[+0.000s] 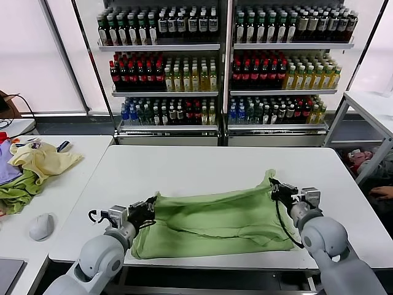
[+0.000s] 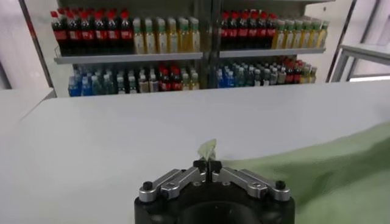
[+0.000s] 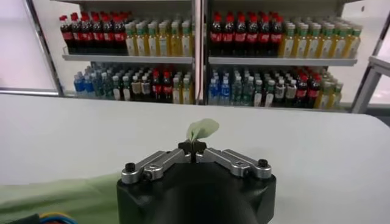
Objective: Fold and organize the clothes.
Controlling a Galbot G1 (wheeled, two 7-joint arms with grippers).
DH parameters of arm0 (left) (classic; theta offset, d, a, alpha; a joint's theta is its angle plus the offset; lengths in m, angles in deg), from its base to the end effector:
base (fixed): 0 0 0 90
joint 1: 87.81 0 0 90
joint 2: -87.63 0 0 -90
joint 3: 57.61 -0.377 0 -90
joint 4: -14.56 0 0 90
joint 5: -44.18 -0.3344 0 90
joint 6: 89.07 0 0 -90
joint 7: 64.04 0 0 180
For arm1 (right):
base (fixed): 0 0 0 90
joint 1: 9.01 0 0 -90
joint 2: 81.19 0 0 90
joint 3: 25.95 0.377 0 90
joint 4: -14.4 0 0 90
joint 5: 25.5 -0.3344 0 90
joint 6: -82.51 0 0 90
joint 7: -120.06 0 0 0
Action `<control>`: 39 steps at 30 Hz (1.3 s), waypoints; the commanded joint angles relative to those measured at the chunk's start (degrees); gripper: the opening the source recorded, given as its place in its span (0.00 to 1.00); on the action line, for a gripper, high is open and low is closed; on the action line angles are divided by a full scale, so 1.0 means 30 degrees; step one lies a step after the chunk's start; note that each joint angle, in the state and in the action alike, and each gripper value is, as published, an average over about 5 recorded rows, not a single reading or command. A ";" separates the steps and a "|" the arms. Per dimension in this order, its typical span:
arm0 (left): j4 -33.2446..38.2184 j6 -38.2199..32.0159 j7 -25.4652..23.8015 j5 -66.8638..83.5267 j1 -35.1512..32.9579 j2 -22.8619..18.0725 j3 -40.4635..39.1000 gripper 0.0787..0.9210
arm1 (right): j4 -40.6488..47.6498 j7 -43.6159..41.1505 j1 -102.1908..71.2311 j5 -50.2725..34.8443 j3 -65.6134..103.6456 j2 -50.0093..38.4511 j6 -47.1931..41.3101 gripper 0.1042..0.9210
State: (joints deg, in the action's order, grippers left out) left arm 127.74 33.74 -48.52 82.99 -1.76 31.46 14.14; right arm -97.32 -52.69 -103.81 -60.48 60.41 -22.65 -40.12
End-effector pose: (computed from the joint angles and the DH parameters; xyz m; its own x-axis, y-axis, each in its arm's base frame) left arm 0.2735 0.0566 -0.2769 -0.8545 0.2296 0.4659 0.2501 0.9680 -0.0183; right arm 0.2900 -0.1153 -0.2515 -0.9236 -0.1391 0.3573 -0.1445 0.9894 0.0115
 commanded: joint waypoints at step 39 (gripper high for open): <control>0.0473 0.0226 0.4037 -0.6684 -0.5102 -0.5450 0.0516 0.88 | -0.3014 -0.0334 -0.4344 0.2865 0.1465 0.0962 0.0228 0.86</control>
State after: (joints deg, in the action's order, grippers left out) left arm 130.24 34.35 -38.68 64.34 -14.77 19.03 15.88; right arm -105.96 -53.61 -116.33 -52.32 64.65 -19.86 -39.51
